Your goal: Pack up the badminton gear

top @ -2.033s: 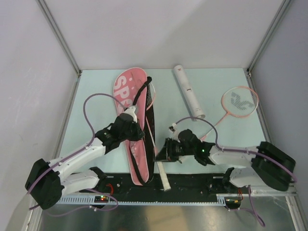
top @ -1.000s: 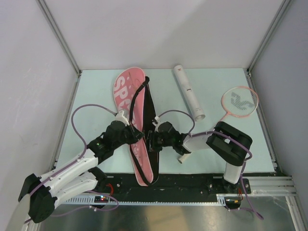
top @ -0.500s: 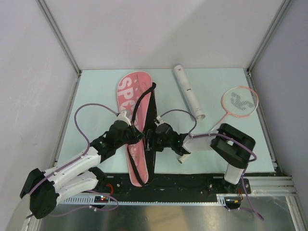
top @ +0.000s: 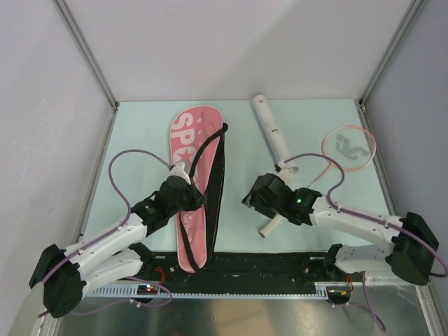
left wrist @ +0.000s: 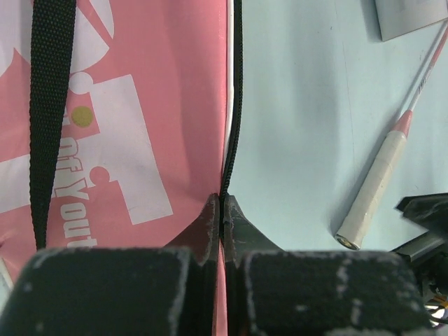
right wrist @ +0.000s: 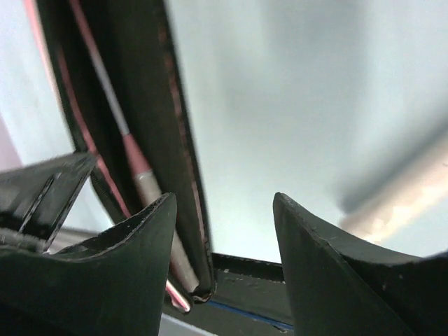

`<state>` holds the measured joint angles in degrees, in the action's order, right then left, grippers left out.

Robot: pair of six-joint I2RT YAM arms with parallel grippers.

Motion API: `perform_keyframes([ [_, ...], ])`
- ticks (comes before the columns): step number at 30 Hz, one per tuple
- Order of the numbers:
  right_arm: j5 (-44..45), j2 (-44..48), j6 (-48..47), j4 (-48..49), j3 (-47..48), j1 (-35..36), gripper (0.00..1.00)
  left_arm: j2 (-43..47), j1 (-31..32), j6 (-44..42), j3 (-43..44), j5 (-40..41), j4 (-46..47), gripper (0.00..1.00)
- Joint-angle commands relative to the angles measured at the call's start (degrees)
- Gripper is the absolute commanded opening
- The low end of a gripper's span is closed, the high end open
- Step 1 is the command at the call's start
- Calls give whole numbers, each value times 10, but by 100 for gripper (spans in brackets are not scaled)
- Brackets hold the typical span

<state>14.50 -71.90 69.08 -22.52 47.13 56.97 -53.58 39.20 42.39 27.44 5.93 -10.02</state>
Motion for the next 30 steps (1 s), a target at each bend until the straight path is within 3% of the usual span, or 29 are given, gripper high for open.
perform_keyframes([
  [1, 104, 48, 116, -199, 6, -31, 62, 12, -3, -20, 27, 17, 17, 0],
  [11, 121, 25, 165, -271, -17, -130, 63, 25, -3, -45, 28, 1, 16, 0],
  [30, 77, -78, 132, -158, -50, -221, 63, 35, -4, -51, 27, -13, 17, 0],
])
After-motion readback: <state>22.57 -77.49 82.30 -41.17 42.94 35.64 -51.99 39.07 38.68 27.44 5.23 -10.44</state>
